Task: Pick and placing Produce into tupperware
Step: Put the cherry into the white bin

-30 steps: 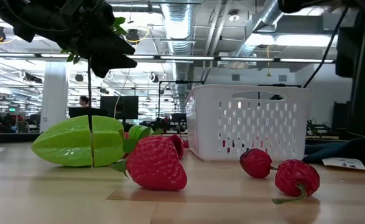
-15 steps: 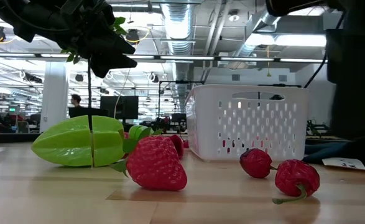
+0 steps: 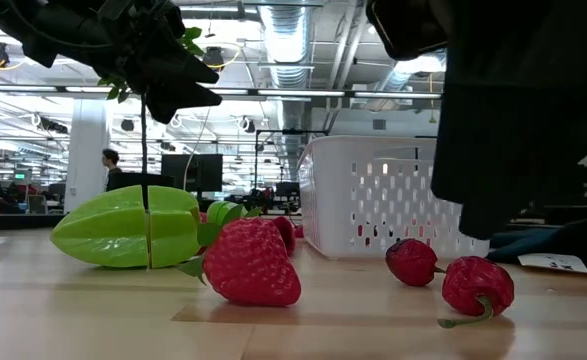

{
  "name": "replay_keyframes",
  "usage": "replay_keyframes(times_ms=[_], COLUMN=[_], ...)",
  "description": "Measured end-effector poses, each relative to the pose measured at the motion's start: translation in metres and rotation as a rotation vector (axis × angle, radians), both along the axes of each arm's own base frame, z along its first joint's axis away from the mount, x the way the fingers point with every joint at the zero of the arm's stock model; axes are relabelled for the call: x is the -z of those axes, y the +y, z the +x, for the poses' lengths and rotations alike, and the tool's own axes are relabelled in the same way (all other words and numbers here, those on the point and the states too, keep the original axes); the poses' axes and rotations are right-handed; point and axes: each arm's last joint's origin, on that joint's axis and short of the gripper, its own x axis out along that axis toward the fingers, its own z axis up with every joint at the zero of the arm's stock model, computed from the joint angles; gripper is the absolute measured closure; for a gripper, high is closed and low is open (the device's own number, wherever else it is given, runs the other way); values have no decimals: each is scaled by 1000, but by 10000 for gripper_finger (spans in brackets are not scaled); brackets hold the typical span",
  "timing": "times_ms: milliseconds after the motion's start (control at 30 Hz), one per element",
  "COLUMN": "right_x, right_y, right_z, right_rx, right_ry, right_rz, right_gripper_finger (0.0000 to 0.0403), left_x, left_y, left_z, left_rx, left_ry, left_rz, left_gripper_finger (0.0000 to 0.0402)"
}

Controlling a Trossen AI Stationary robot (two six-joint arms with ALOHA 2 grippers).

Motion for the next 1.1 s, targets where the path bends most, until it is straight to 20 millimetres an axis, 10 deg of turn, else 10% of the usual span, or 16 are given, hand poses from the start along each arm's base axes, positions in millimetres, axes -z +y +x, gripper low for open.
replay_keyframes(times_ms=[1100], right_x=[24], right_y=[1], right_z=[4], right_rx=[53], right_ry=[56], right_rz=[9], right_gripper_finger=[182], left_x=[0], left_y=[0], left_z=[0], left_rx=[0], left_ry=[2], left_rz=[-1], left_gripper_finger=[205])
